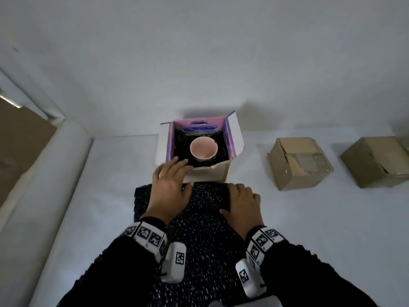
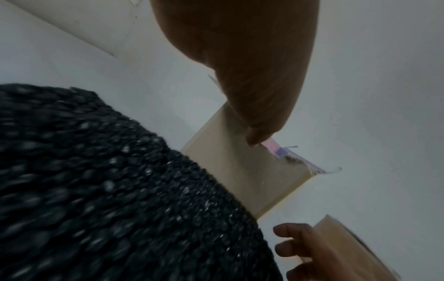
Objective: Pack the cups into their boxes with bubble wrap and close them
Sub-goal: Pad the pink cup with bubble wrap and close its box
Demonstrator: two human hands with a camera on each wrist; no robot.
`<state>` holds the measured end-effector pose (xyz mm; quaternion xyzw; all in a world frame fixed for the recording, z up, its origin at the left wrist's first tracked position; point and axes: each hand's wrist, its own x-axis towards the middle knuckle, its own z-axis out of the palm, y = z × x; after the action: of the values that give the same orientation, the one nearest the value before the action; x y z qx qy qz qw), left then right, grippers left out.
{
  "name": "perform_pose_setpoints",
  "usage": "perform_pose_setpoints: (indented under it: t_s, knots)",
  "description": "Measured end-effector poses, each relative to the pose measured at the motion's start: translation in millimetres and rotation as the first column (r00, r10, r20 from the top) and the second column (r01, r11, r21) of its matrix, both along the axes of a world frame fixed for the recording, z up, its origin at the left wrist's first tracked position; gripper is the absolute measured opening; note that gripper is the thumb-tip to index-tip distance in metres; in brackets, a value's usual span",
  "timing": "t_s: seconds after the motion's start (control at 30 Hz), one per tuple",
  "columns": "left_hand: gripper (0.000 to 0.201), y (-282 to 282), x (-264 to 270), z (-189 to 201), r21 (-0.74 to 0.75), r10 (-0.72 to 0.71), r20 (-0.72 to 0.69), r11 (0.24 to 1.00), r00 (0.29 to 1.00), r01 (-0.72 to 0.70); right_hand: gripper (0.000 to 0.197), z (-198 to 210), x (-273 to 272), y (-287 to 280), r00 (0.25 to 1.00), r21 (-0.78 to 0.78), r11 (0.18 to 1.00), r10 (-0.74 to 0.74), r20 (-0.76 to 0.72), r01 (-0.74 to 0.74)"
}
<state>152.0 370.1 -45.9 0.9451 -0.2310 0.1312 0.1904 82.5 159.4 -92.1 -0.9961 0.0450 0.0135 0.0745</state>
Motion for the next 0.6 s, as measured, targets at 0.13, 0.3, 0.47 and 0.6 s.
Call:
perform_pose_setpoints:
  t_s: [0.13, 0.3, 0.47, 0.6]
  knots:
    - [0.062, 5, -29, -4, 0.089, -0.036, -0.047, 0.995, 0.998, 0.040, 0.051, -5, 2, -8, 0.950, 0.065, 0.983, -0.150, -0.275, 0.174]
    - [0.084, 6, -43, 14, 0.210, -0.130, -0.113, 0.966, 0.985, 0.152, 0.029, 24, 7, -10, 0.944, 0.558, 0.824, 0.257, -0.208, -0.101]
    - [0.096, 5, -34, 40, 0.167, -0.183, -0.321, 0.955, 0.929, 0.246, 0.011, 72, 13, -4, 0.924, 0.709, 0.657, 0.381, -0.020, -0.256]
    - [0.050, 12, -21, 59, 0.140, -0.212, -0.270, 0.956, 0.939, 0.256, 0.043, 107, 15, -12, 0.896, 0.713, 0.676, 0.414, -0.160, -0.185]
